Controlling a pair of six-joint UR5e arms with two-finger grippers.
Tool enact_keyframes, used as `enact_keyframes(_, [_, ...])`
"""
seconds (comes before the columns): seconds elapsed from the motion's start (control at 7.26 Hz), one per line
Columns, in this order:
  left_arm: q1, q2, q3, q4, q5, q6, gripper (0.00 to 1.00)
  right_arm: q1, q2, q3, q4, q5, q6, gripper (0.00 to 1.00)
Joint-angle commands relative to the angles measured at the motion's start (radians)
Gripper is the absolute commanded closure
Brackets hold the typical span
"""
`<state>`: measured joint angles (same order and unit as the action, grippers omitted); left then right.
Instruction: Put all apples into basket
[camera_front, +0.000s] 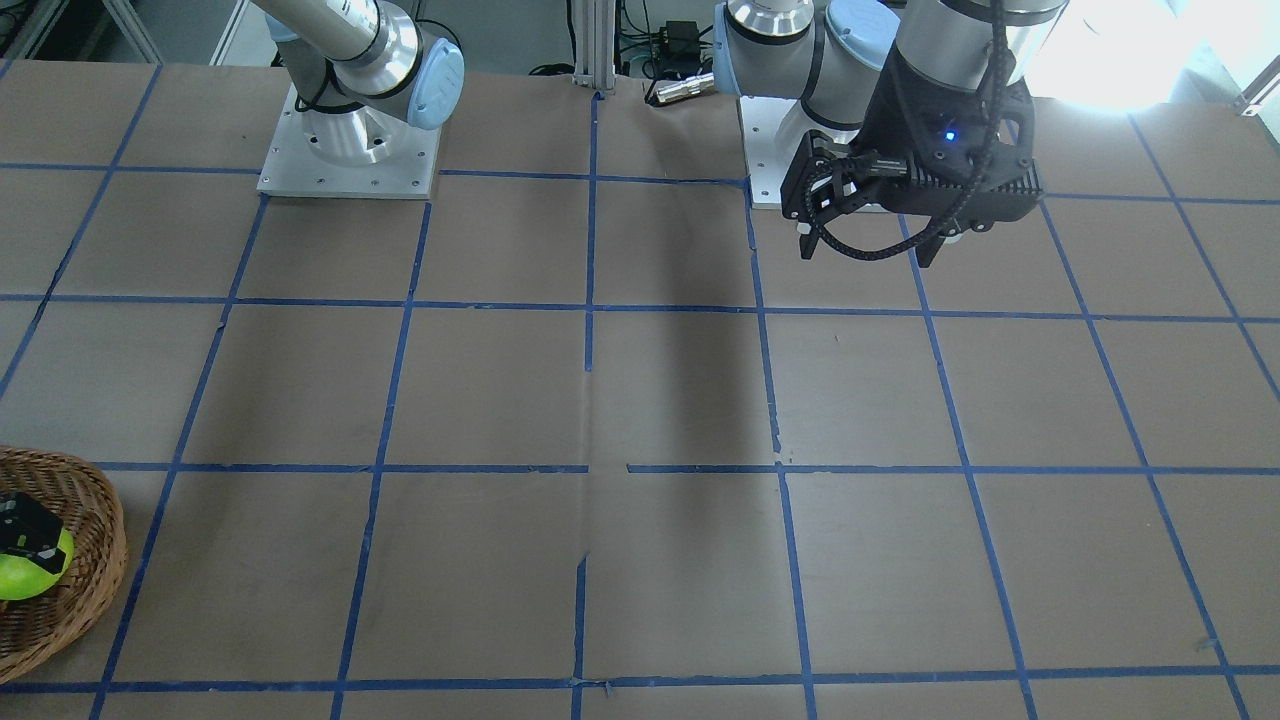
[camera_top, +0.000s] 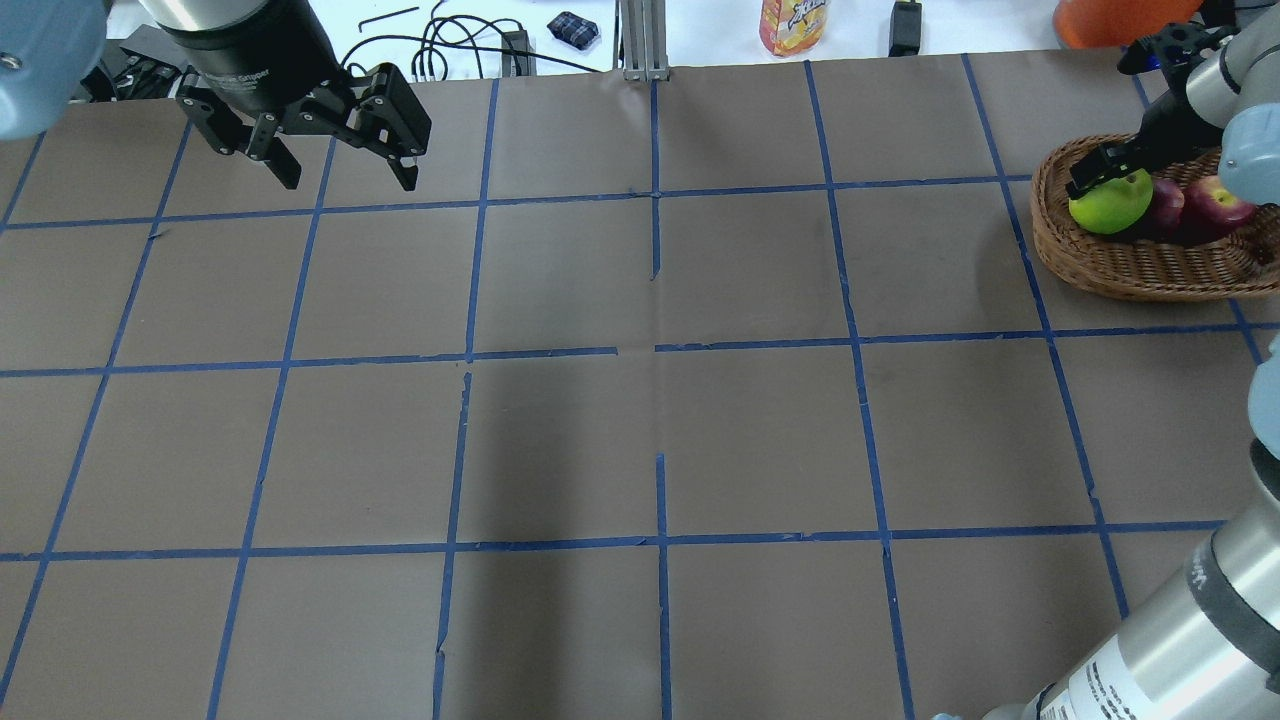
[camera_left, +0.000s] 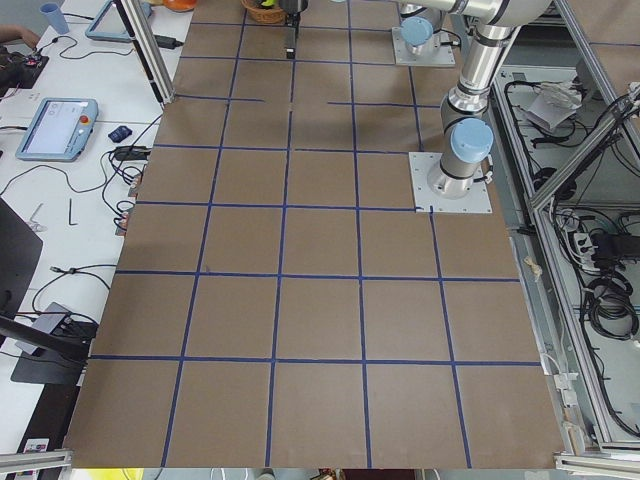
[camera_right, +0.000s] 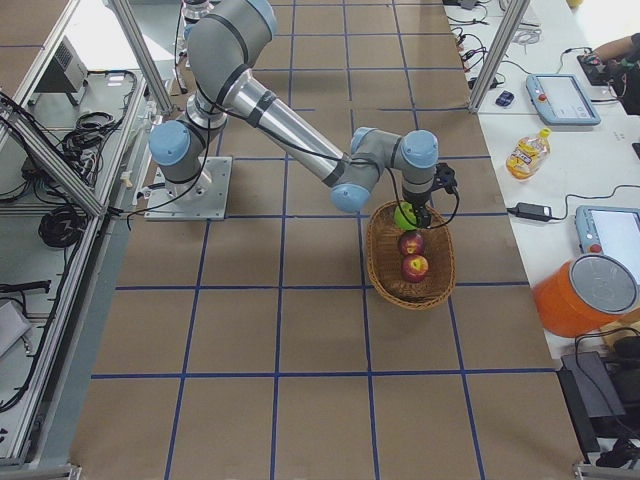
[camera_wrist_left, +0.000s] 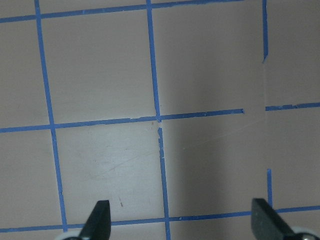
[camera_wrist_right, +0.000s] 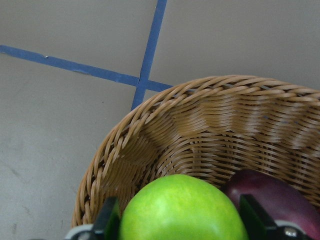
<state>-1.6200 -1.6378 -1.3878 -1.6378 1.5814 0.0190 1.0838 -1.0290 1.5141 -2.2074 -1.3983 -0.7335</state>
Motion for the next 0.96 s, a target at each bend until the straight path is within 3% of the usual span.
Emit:
enact_keyframes(0.0, [0.003, -0.017, 0.004, 0.006, -0.004, -0.004, 0.00, -0.004, 0.001, 0.003, 0.005, 0.007, -0.033, 0.00])
enact_keyframes(0.28, [0.000, -0.014, 0.007, 0.006, -0.006, -0.004, 0.00, 0.004, -0.047, 0.000, 0.015, 0.030, -0.032, 0.00])
enact_keyframes(0.55, [-0.001, -0.026, 0.006, 0.006, -0.004, -0.004, 0.00, 0.068, -0.167, -0.012, 0.185, 0.018, 0.006, 0.00])
enact_keyframes(0.83, [0.000, -0.020, 0.007, 0.006, -0.004, -0.002, 0.00, 0.175, -0.254, -0.046, 0.358, -0.045, 0.258, 0.00])
